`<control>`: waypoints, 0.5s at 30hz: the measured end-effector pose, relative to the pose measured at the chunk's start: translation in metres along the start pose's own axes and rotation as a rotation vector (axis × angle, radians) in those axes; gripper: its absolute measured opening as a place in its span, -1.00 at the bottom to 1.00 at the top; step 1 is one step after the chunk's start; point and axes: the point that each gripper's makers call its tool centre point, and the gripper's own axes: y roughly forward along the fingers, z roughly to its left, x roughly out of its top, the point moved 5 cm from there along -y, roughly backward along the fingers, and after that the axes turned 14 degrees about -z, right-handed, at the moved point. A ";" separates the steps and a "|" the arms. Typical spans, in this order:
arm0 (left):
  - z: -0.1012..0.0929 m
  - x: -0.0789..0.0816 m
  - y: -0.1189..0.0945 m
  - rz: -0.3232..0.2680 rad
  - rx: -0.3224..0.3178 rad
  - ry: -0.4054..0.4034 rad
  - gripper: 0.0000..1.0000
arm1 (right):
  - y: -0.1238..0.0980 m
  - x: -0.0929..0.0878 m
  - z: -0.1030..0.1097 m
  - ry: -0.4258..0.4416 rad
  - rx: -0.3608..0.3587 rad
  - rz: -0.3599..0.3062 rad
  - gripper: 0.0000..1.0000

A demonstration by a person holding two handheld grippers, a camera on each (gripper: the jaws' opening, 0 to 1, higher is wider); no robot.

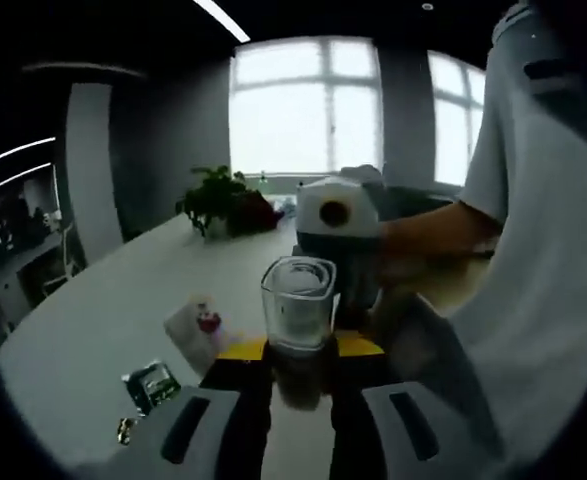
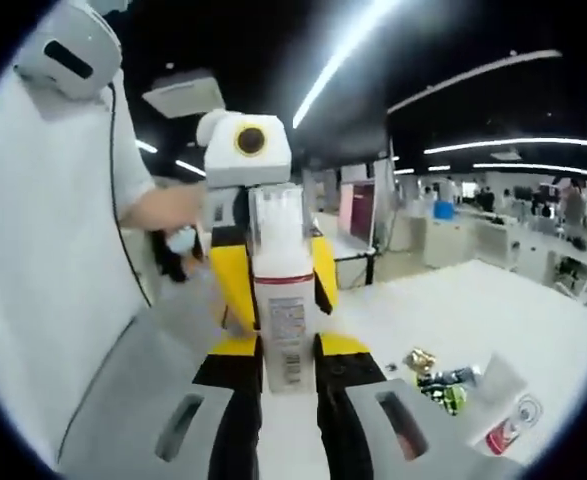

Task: Arrange the skincare products in the storage area until every visible bottle or jar stands upright without overlapping.

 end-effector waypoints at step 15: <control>0.007 -0.054 0.024 0.152 0.025 0.006 -0.64 | -0.004 -0.059 -0.015 -0.042 -0.065 0.191 -0.61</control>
